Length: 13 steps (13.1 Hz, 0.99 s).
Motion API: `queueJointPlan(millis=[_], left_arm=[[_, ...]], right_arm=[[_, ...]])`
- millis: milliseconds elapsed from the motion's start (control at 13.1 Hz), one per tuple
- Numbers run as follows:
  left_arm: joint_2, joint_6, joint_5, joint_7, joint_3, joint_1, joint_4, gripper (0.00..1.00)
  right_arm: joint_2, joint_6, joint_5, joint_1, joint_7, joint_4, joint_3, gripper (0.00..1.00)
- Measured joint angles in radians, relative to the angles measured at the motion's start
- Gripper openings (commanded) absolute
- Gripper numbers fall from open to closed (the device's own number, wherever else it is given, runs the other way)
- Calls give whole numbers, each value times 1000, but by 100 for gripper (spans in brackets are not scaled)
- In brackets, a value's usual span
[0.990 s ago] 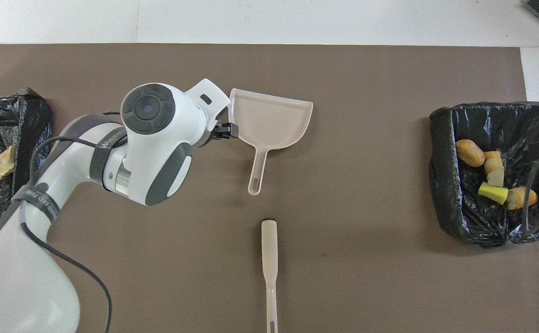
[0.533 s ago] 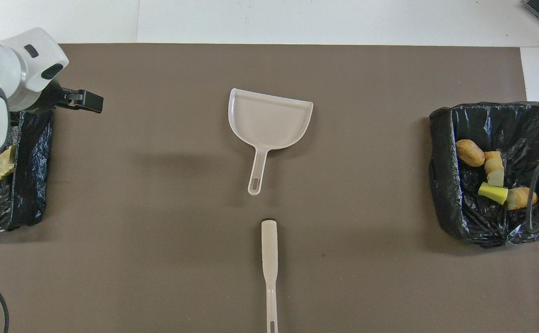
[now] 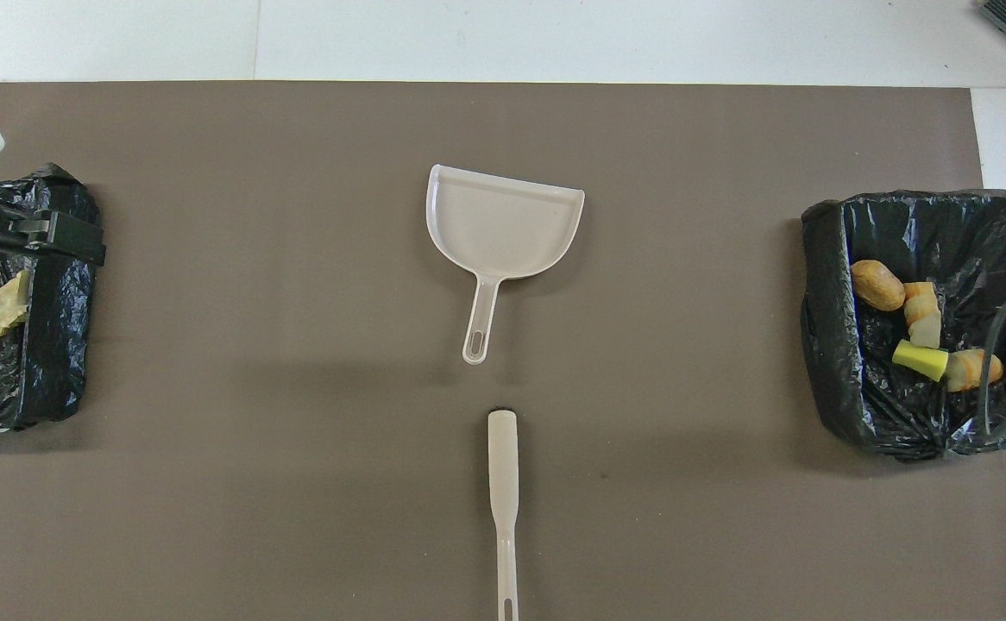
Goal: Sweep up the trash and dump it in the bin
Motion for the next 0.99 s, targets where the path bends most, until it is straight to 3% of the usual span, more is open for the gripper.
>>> queueJointPlan(millis=[305,990], left_arm=[[-75,-19,-1,-1,-8,0,-80,100],[-112,-42,-61,57,12,6,-82,100]], right_arm=[[0,-12,1,14,0,0,3,100],[-1,-35,1,29,0,-3,-8,100]])
